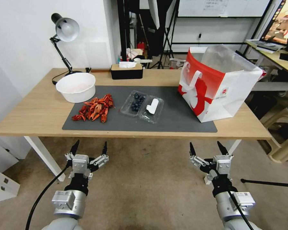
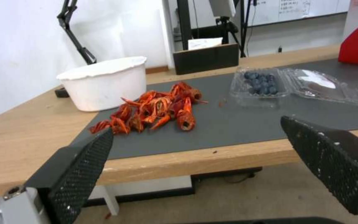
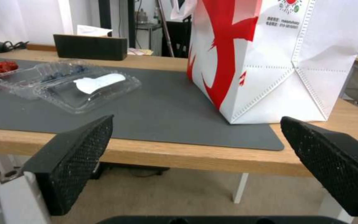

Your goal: Close the takeout container lid, then place the container into the takeout bag.

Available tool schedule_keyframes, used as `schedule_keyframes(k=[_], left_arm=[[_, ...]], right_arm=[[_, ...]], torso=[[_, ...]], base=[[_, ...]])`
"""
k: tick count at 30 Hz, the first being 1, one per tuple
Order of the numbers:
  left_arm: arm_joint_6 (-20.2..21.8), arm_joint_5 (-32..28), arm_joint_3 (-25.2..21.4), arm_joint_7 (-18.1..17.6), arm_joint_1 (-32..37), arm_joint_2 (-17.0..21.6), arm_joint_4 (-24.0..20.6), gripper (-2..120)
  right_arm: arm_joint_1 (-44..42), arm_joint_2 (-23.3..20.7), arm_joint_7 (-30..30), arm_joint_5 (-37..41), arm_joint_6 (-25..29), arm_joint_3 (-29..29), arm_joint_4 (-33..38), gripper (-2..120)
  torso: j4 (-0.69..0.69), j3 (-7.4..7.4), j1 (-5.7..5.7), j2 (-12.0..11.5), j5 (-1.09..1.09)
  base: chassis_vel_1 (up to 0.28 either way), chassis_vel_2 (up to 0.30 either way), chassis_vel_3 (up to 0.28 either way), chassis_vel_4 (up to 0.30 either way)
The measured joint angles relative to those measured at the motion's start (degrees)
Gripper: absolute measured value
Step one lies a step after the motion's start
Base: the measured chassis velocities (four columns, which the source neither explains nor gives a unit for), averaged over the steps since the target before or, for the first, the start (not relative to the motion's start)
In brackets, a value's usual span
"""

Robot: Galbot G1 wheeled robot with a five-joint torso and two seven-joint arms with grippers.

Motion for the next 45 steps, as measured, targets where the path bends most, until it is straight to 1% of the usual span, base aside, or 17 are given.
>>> schedule_keyframes(k=[7,8,10,11,12,14,15,16,18,19,21,22,25,31,38,42,45], left_arm=[[0.34,-0.38,0.03,-0.20,-0.01,0.12,-0.05,100],[0.85,-0.86,0.08,-0.46,-0.01,0.29,-0.26,100],[4.35,-4.16,0.43,-2.37,-0.07,1.56,-1.97,100],[4.35,-4.16,0.43,-2.37,-0.07,1.56,-1.97,100],[7.49,-7.04,0.77,-4.03,-0.11,2.71,-3.42,100],[11.24,-10.57,1.16,-6.09,-0.17,4.09,-5.20,100],[11.24,-10.57,1.16,-6.09,-0.17,4.09,-5.20,100],[13.73,-12.87,1.40,-7.42,-0.21,4.97,-6.37,100],[18.11,-16.91,1.84,-9.78,-0.31,6.52,-8.37,100],[18.11,-16.91,1.84,-9.78,-0.31,6.52,-8.37,100],[23.00,-21.45,2.33,-12.39,-0.40,8.29,-10.68,100],[23.00,-21.45,2.33,-12.39,-0.40,8.29,-10.68,100],[28.24,-26.81,3.05,-15.52,-0.30,10.41,-11.64,100],[29.04,-27.76,3.32,-16.33,-0.21,10.72,-11.69,100],[28.00,-27.75,3.37,-16.42,-0.26,10.66,-11.69,100],[26.76,-27.74,3.37,-16.67,-0.66,10.74,-11.56,100],[23.41,-27.73,3.61,-17.86,-1.67,11.18,-10.34,100]], right_arm=[[-0.29,0.12,-0.24,0.02,-0.52,0.08,0.32,100],[-0.60,0.24,-0.69,0.19,-1.16,0.27,0.72,100],[-3.14,1.31,-3.74,1.39,-5.68,1.67,3.62,100],[-3.14,1.31,-3.74,1.39,-5.68,1.67,3.62,100],[-5.41,2.32,-6.61,2.47,-9.96,2.97,6.29,100],[-6.91,2.77,-9.16,3.73,-12.80,4.32,8.19,100],[-6.91,2.77,-9.16,3.73,-12.80,4.32,8.19,100],[-6.90,2.59,-9.94,4.25,-13.11,4.86,8.58,100],[-6.62,2.38,-10.28,4.51,-13.08,5.18,8.58,100],[-6.62,2.38,-10.28,4.51,-13.08,5.18,8.58,100],[-6.27,2.18,-10.31,4.68,-12.76,5.30,8.41,100],[-6.27,2.18,-10.31,4.68,-12.76,5.30,8.41,100],[-6.09,2.10,-10.25,4.79,-12.47,5.34,8.07,100],[-5.99,2.26,-10.11,4.77,-12.13,5.18,7.83,100],[-5.86,2.28,-9.98,4.67,-11.92,5.07,7.64,100],[-5.80,2.22,-9.91,4.66,-11.79,5.04,7.52,100],[-5.75,2.20,-9.82,4.66,-11.73,4.97,7.36,100]], torso=[[0.00,0.00,0.00,0.00,0.00],[0.02,0.00,0.00,0.00,0.00],[0.00,0.00,0.00,0.00,0.00],[0.00,0.00,0.00,0.00,0.00],[-0.01,0.00,0.00,0.00,-0.01],[-0.04,0.00,0.00,0.01,-0.02],[-0.04,0.00,0.00,0.01,-0.02],[0.00,0.00,0.00,0.00,-0.01],[0.00,0.00,0.00,0.00,0.01],[0.00,0.00,0.00,0.00,0.01],[0.00,0.00,0.00,0.00,0.01],[0.00,0.00,0.00,0.00,0.01],[-0.01,0.00,0.00,0.00,0.00],[0.00,0.00,0.00,0.00,0.00],[0.00,0.00,0.00,0.00,0.00],[0.00,0.00,0.00,0.00,0.00],[0.00,0.00,0.00,0.00,0.00]], base=[[0.000,0.000,0.000,0.000],[0.000,0.000,0.000,0.000],[0.000,0.000,0.000,0.000],[0.000,0.000,0.000,0.000],[0.000,0.000,0.000,0.000],[0.000,0.000,0.000,0.000],[0.000,0.000,0.000,0.000],[0.000,0.000,0.000,0.000],[0.000,0.000,0.000,0.000],[0.000,0.000,0.000,0.000],[0.000,0.000,0.000,0.000],[0.000,0.000,0.000,0.000],[0.000,0.000,0.000,0.000],[0.000,0.000,0.000,0.000],[0.000,0.000,0.000,0.000],[0.000,0.000,0.000,0.000],[0.000,0.000,0.000,0.000]])
